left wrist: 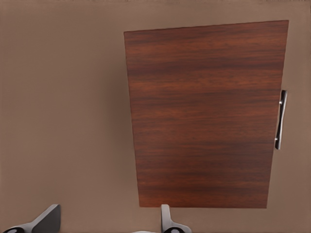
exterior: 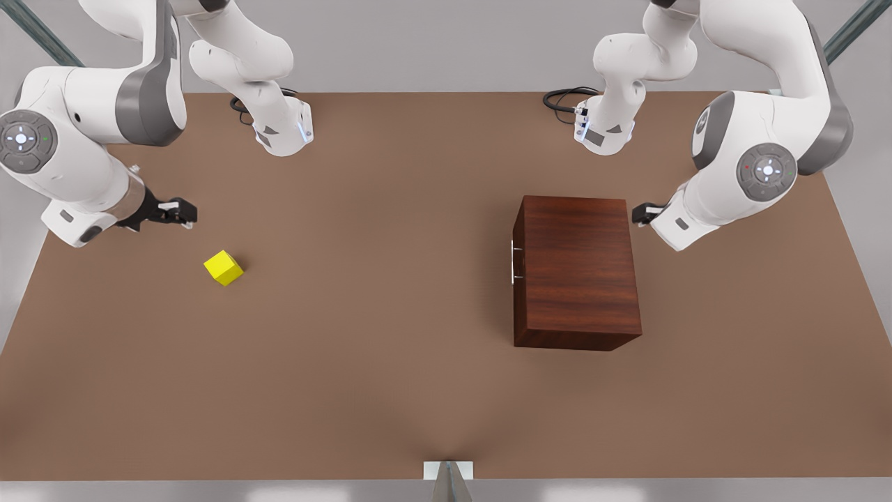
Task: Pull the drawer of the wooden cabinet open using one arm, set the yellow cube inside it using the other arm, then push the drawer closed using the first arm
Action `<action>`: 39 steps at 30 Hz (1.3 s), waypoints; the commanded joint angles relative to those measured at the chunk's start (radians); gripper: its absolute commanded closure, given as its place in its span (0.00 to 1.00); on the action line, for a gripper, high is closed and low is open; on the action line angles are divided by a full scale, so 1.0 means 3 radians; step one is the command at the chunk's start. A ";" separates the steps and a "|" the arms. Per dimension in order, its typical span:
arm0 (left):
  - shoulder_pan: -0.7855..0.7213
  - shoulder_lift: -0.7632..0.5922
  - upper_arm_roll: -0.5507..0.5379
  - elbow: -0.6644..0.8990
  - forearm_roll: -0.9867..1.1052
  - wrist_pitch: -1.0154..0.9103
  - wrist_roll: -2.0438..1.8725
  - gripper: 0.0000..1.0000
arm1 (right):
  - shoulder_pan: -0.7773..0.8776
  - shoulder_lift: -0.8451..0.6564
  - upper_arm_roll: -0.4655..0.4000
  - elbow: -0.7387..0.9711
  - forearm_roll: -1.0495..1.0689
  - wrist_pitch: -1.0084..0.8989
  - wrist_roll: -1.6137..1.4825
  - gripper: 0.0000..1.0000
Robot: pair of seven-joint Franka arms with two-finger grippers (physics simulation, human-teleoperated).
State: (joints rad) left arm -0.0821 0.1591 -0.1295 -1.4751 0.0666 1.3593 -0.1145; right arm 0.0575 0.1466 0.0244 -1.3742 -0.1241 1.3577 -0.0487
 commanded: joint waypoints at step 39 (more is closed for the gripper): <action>-0.1807 0.1561 -0.0116 0.0059 0.0980 0.1283 -0.3402 0.00 | -0.0667 0.0534 -0.0097 -0.2675 0.0081 0.2847 0.1691 0.00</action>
State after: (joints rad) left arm -0.6241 0.6261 -0.1639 -1.4572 0.3599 1.7531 -0.9707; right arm -0.1428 0.3090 -0.0048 -2.1706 -0.0998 2.1792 0.3748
